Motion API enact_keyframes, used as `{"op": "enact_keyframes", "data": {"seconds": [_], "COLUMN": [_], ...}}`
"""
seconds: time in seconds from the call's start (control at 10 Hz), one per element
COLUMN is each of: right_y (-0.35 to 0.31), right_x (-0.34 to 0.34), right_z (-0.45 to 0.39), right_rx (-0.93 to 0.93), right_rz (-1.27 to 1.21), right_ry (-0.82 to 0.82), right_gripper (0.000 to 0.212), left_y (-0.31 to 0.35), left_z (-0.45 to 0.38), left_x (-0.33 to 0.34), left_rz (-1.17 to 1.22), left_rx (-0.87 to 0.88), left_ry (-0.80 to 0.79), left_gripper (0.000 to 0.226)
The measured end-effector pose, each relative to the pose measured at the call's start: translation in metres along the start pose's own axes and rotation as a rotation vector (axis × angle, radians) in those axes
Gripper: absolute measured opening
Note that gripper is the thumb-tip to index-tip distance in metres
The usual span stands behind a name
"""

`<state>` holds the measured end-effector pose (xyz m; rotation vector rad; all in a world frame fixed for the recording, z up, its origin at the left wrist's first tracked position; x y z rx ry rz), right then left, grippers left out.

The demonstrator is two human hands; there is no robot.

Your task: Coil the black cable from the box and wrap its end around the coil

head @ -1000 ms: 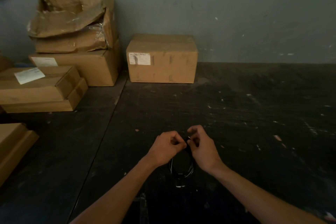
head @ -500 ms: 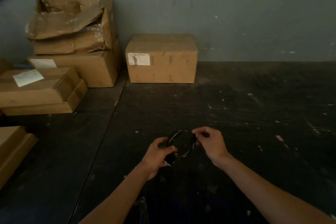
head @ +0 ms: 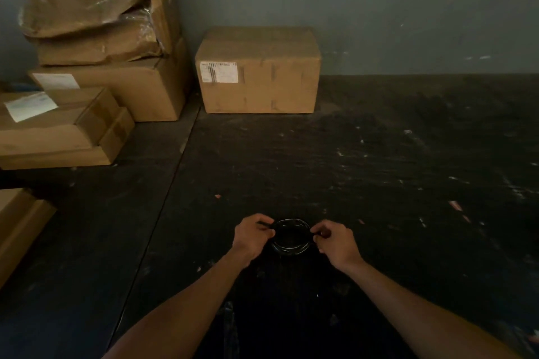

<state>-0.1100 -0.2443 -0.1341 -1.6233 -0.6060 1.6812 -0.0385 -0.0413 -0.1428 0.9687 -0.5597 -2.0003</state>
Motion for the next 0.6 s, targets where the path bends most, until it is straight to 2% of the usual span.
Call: {"op": "enact_keyframes", "data": {"seconds": [0.2, 0.4, 0.5, 0.6], "right_y": [0.009, 0.011, 0.007, 0.008], "right_x": [0.007, 0.007, 0.005, 0.007], "right_z": [-0.005, -0.008, -0.008, 0.005], "right_rx": [0.015, -0.022, 0.021, 0.063], "right_rz": [0.050, 0.105, 0.087, 0.065], "right_ry": [-0.055, -0.150, -0.181, -0.088], "right_gripper": [0.020, 0.023, 0.027, 0.038], "left_y": [-0.002, -0.001, 0.000, -0.011], "left_z": [-0.012, -0.014, -0.011, -0.007], "left_x": [0.010, 0.014, 0.012, 0.009], "left_rz": [-0.055, -0.103, -0.086, -0.036], "left_rx": [-0.013, -0.035, -0.058, -0.079], "left_ry": [0.042, 0.086, 0.145, 0.184], "left_gripper": [0.030, 0.030, 0.032, 0.035]}}
Point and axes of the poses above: each hand's wrist, its own z-axis away from the middle knuckle, its own x-axis out of the palm, y = z × x, the point moved 4 cm from there along -z, towards the middle knuckle, and after that the axes turned 14 degrees about -x, right-handed, at the moved point
